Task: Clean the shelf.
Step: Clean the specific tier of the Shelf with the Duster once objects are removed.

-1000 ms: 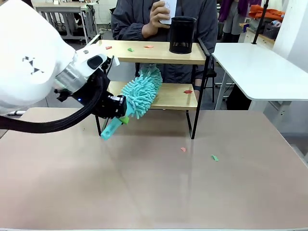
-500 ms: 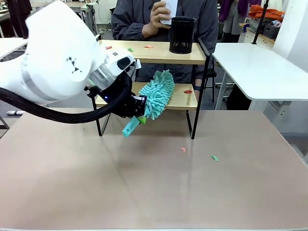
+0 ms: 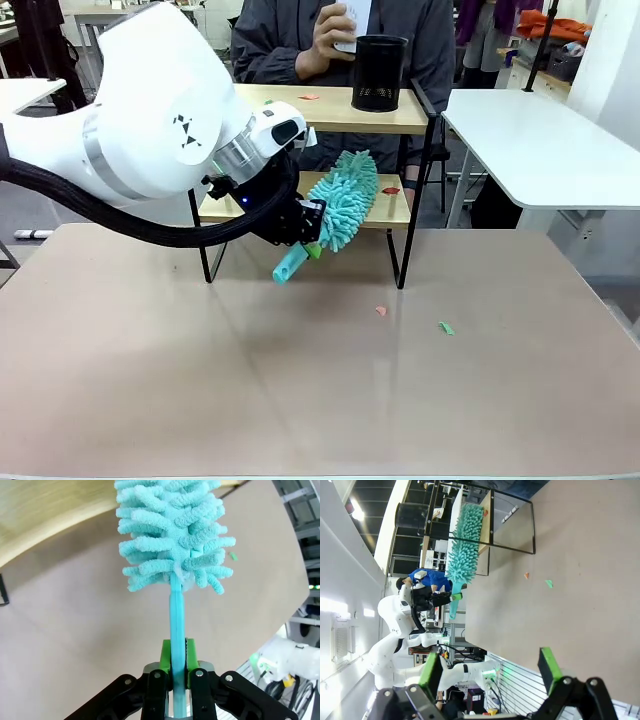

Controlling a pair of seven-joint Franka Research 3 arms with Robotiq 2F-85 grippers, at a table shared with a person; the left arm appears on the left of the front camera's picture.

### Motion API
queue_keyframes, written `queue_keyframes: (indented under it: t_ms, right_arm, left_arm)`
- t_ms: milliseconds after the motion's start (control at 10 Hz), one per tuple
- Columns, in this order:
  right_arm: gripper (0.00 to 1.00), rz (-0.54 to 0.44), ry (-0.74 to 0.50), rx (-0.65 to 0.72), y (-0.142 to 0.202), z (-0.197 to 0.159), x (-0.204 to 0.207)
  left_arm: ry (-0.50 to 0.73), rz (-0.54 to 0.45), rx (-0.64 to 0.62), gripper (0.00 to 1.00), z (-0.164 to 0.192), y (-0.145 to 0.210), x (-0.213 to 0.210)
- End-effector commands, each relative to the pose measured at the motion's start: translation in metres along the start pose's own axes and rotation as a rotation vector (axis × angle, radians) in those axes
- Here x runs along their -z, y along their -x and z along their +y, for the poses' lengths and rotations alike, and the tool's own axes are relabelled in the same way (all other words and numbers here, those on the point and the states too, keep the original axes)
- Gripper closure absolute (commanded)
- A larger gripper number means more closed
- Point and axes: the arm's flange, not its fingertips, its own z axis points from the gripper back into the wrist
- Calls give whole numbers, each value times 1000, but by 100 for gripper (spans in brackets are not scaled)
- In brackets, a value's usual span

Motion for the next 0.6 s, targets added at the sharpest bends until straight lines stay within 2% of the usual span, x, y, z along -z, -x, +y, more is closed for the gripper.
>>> queue_keyframes:
  t_ms: [0, 200, 500]
  right_arm:
    - [0, -5, -15, -26, -1, 1, 0]
    - [0, -5, -15, -26, -1, 1, 0]
    - [0, -5, -15, -26, -1, 1, 0]
  left_arm:
    - [38, 62, 67, 88, -7, 1, -2]
    - [66, 98, 144, 88, -14, 7, -3]
    - [115, 100, 186, 88, -9, 11, -12]
